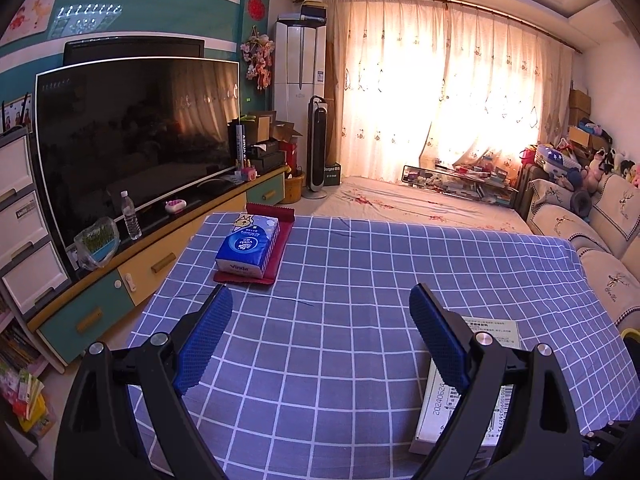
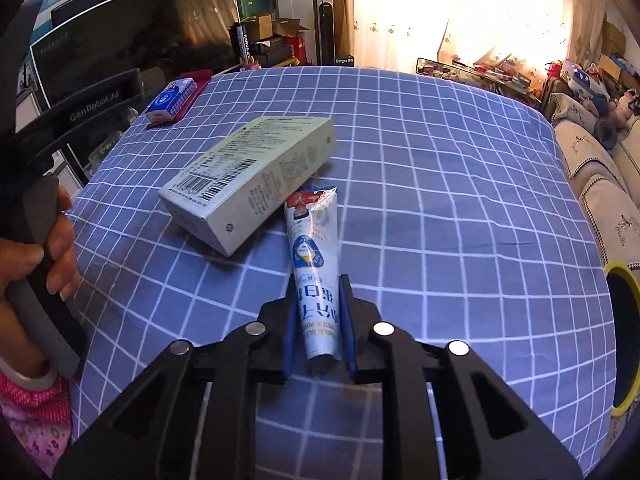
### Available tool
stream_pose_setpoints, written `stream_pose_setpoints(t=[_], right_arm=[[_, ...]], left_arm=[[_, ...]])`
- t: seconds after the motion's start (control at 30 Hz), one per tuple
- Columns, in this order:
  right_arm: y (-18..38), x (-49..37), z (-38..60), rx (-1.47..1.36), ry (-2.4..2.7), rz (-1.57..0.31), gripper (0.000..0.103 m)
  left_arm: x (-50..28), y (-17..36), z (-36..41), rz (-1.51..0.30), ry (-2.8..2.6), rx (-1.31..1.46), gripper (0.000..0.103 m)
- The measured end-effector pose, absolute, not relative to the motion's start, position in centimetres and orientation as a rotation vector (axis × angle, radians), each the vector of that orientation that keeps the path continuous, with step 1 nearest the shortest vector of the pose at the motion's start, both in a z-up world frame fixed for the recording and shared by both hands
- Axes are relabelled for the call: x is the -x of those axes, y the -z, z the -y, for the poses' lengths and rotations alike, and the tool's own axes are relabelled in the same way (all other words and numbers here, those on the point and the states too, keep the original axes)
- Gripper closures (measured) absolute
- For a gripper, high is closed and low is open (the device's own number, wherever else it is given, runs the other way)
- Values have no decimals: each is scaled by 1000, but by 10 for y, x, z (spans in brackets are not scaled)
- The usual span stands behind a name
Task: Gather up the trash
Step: 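Carry the toothpaste tube over the bin and open the right gripper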
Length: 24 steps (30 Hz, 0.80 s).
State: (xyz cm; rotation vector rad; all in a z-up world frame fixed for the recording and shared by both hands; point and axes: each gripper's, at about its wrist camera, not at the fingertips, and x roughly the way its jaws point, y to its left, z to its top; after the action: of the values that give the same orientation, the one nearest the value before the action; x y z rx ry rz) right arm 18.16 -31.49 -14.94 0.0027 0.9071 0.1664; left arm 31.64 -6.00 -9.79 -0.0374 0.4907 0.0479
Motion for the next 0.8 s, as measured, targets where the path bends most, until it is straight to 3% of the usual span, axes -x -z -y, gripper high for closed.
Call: stream_pose_setpoints(t=[0.5,0.8], right_arm=[[110,-133,485,-180,125,-799,89],[142,-117,613,-285,446,-860,88]], left_arm=[[-311,97,72,-532,111,92,14],[-304,103,111,-586,275,39,11]])
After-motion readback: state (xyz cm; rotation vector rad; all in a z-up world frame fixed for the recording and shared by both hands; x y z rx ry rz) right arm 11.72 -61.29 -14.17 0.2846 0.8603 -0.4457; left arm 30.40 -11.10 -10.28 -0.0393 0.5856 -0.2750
